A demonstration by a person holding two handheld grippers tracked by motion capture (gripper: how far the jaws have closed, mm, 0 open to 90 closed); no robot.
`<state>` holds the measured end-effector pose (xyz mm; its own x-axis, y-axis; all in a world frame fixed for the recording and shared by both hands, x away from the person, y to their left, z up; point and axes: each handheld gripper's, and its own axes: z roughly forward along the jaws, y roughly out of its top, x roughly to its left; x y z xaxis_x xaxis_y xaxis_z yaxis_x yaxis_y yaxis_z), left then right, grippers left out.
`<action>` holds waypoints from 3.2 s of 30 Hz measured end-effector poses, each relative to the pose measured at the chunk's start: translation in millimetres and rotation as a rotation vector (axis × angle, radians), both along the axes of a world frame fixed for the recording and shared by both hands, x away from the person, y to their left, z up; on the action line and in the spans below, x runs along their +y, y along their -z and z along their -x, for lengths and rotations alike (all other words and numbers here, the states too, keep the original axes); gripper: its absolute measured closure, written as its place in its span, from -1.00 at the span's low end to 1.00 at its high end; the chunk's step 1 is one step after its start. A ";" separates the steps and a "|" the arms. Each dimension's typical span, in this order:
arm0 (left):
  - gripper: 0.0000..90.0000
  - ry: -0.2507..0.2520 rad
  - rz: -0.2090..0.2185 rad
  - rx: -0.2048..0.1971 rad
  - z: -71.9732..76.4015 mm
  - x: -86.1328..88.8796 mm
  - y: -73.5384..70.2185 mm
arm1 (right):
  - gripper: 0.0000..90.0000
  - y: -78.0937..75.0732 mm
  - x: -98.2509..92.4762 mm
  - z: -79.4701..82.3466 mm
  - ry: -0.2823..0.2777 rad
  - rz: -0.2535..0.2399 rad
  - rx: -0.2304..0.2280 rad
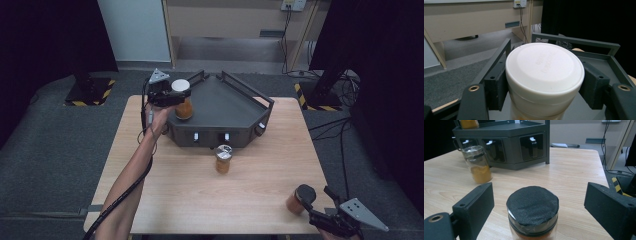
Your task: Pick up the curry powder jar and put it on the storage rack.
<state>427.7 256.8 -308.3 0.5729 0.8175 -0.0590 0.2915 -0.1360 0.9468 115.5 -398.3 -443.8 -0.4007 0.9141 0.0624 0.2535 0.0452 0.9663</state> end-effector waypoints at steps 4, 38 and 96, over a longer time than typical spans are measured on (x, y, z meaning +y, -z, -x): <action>-0.28 0.001 0.000 0.004 -1.0 -0.1 2.0 | -0.80 0.3 0.1 -0.2 0.000 -0.002 0.000; -0.78 -0.010 0.021 -0.032 3.0 0.7 -21.8 | -0.80 -0.4 0.3 0.6 -0.004 0.000 -0.002; -0.80 0.171 0.057 -0.150 122.2 63.0 -50.2 | -0.80 0.1 -0.3 -1.1 -0.028 0.001 -0.005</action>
